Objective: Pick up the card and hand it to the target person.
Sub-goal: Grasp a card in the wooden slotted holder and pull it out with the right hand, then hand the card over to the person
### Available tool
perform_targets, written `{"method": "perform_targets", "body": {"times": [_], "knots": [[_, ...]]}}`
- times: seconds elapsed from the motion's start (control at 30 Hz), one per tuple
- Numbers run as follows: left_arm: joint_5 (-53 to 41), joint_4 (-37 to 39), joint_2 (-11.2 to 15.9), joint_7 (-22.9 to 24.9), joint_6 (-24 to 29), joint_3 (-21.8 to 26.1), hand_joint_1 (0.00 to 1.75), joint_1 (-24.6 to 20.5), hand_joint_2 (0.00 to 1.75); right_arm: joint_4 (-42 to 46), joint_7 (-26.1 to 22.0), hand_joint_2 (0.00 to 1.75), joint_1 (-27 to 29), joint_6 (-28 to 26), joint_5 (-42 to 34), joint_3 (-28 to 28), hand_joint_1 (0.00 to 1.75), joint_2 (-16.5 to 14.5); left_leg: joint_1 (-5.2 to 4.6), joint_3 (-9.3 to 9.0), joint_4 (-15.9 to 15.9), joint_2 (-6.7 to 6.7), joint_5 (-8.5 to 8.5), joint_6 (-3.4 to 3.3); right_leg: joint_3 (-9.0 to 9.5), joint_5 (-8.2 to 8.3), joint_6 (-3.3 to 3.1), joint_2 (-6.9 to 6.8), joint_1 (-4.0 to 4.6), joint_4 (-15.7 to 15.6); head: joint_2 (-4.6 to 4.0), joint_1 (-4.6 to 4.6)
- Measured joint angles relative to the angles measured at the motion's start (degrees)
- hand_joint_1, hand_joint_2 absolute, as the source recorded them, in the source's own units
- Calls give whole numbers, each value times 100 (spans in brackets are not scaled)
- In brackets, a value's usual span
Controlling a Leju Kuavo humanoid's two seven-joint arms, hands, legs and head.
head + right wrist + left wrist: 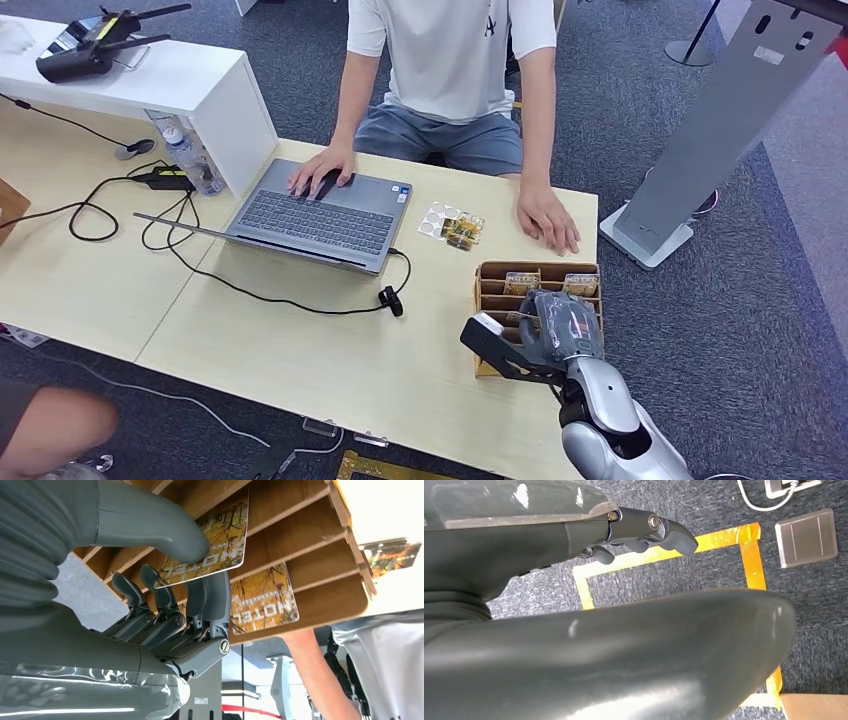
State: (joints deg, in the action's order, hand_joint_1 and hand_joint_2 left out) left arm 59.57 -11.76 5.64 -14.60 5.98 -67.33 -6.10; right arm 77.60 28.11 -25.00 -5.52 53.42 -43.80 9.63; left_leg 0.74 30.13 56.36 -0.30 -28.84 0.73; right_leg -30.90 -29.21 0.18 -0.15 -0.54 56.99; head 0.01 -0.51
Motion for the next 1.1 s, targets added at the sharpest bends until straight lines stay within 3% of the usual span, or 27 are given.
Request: {"method": "perform_targets", "body": {"times": [0.5,0.93,1.1], "knots": [[178,0,4,6,88,-4,0,7,0,1347,7,175,-281,-423,266,141,154,134,0,0,1,0,0,0,0,0,0,0,0,0,-1,1],[180,0,1,-3,61,-4,0,2,0,1828,-696,175,-399,-1582,417,132,154,58,0,3,0,-1,0,0,0,0,0,0,0,1,0,1],[167,0,-2,-3,37,-7,0,-4,0,1440,-1176,175,-397,-2459,480,122,154,-70,0,4,0,-1,0,0,0,0,0,0,0,1,-1,1]]}}
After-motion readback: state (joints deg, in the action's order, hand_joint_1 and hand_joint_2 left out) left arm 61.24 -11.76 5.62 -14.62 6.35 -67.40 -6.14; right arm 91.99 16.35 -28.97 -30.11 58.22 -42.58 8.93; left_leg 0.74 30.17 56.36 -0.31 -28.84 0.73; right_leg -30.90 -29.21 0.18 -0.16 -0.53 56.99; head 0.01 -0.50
